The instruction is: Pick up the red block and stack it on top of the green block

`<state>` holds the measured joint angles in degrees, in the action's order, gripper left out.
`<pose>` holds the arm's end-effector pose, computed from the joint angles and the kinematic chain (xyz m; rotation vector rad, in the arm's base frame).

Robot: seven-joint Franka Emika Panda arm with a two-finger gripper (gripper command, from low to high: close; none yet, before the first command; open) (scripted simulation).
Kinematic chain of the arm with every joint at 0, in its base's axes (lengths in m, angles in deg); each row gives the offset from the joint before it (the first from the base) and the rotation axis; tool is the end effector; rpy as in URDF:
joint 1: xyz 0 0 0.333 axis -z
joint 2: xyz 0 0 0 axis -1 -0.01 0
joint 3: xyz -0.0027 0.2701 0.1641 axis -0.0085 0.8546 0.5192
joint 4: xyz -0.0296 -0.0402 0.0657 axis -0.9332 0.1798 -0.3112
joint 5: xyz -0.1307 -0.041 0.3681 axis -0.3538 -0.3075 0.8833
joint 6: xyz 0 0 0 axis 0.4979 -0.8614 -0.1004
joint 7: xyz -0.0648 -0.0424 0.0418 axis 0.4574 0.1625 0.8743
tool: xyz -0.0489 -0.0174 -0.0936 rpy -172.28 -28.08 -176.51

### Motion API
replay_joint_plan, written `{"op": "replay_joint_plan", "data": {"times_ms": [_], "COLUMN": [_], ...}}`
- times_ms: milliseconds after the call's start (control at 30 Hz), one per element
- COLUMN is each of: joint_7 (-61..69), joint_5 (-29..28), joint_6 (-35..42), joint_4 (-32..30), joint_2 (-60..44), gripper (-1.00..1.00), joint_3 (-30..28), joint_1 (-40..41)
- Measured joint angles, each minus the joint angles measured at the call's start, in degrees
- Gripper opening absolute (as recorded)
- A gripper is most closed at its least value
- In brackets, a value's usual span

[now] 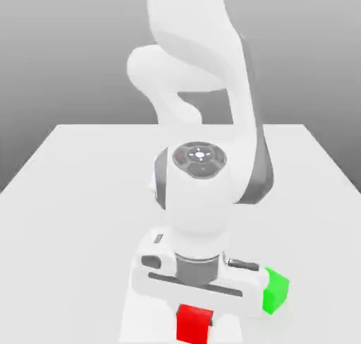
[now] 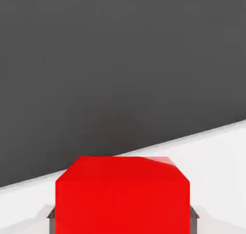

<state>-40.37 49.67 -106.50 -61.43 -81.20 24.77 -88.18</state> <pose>0.4790 0.0242 0.1456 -2.7142 1.5809 -0.0012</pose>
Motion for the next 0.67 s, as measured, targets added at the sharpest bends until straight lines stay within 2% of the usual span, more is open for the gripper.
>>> {"op": "replay_joint_plan", "data": {"times_ms": [200, 300, 367, 567, 600, 667], "joint_7": [1.41, 2.44, 3.09, -0.79, -1.26, -1.26], "joint_5": [1.91, 3.09, 3.82, -1.63, -2.27, -2.27], "joint_6": [7.82, 9.96, 11.05, 2.35, 1.35, 1.35], "joint_4": [-1.74, -5.74, -8.75, -9.95, -9.91, -9.91], "joint_2": [9.57, 15.75, 19.87, 12.1, 11.04, 11.04], "gripper": [-1.0, -1.0, -1.0, -1.0, 1.0, 1.0], "joint_3": [1.55, 6.28, 9.42, 7.61, 7.24, 7.24], "joint_1": [0.57, -3.17, -8.71, -11.14, -11.39, -11.39]}}
